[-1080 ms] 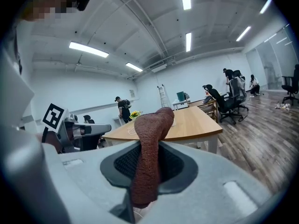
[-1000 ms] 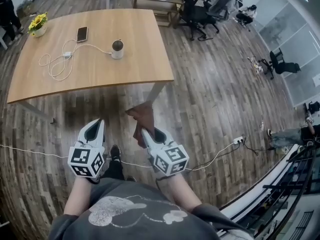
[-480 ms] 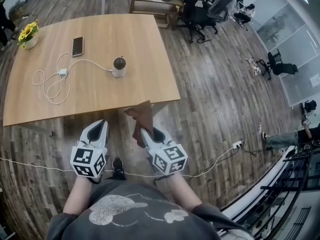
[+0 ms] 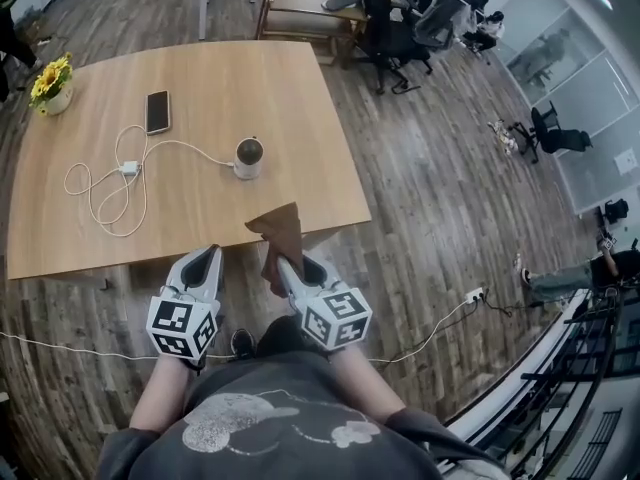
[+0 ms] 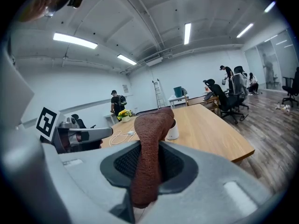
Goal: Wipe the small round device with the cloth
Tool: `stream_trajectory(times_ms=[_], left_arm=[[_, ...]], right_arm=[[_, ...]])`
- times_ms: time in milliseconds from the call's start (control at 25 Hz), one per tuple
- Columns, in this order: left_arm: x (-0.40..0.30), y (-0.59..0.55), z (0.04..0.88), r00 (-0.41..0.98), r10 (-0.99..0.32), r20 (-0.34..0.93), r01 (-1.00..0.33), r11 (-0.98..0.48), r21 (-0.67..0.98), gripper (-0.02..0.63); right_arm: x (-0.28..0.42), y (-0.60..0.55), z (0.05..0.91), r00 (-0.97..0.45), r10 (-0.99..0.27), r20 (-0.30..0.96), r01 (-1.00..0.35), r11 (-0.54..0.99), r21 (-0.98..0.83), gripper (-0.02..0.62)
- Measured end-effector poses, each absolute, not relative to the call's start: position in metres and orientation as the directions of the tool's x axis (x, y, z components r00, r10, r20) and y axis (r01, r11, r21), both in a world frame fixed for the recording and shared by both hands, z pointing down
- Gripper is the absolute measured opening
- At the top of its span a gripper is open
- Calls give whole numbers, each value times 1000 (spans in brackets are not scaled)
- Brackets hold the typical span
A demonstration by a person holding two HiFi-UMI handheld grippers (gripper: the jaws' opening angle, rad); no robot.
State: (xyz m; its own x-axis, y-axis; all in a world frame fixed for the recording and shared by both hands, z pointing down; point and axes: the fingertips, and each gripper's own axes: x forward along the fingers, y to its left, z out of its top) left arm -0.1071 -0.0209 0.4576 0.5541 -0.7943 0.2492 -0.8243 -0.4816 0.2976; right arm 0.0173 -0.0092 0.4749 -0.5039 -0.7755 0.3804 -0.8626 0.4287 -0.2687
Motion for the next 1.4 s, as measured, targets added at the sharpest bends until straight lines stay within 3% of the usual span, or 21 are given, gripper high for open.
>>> stream_trajectory(times_ms=[440, 1000, 1400], left_arm=[[-122, -46, 473, 494, -817, 296, -860, -409, 307, 18], [-113, -146, 475, 365, -870, 330, -925, -299, 235, 18], [-112, -181, 488, 301, -870, 390, -949, -233, 213, 18]], right_arm=[[18, -64, 495, -505, -748, 431, -863, 428, -269, 77], [-32, -174, 507, -707, -536, 461, -694, 650, -309, 77], [-24, -219, 537, -708, -465, 532, -673, 673, -307, 77]])
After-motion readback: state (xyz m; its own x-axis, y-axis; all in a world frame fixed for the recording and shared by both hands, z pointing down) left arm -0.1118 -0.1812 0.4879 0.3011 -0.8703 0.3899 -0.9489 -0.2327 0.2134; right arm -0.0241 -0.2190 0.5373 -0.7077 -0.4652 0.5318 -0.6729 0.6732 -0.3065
